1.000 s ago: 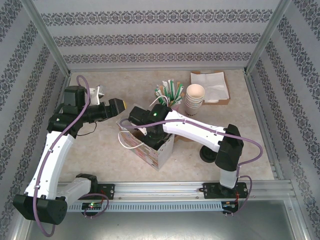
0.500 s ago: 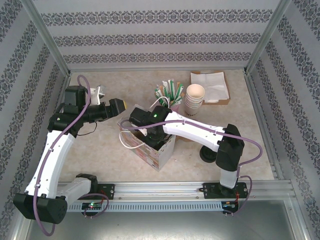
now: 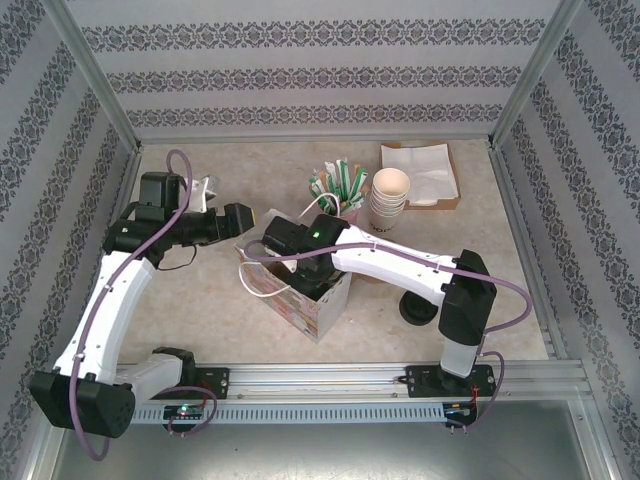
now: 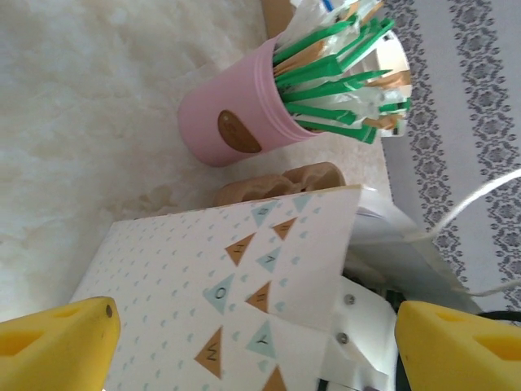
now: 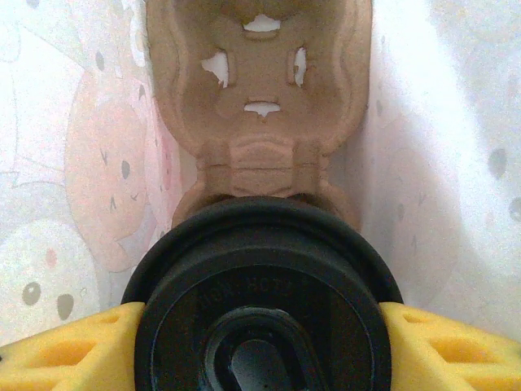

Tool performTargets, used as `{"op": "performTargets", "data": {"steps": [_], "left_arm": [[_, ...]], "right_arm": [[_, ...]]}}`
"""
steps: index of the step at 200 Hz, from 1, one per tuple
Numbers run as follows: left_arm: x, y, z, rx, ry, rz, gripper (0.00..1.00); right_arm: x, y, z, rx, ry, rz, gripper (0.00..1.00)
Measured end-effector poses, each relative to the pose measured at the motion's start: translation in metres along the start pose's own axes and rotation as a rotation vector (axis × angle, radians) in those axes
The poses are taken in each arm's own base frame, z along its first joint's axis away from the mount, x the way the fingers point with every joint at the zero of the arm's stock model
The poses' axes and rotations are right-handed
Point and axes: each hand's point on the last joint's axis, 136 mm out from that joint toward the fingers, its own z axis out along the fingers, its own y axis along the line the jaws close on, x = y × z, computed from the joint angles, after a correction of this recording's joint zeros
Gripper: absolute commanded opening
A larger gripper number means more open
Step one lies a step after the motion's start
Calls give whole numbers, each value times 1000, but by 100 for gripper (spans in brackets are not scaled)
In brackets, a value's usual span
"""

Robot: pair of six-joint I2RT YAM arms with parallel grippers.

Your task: Pack the takeout coffee

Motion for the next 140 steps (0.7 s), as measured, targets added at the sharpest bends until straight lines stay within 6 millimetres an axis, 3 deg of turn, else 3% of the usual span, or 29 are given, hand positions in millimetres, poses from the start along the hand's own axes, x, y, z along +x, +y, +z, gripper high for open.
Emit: {"op": "performTargets", "data": {"steps": [140], "left_arm": [[11, 26, 19, -137, 69, 21, 86]], "right_arm": [[3, 2, 9, -25, -44, -30, 55]]}}
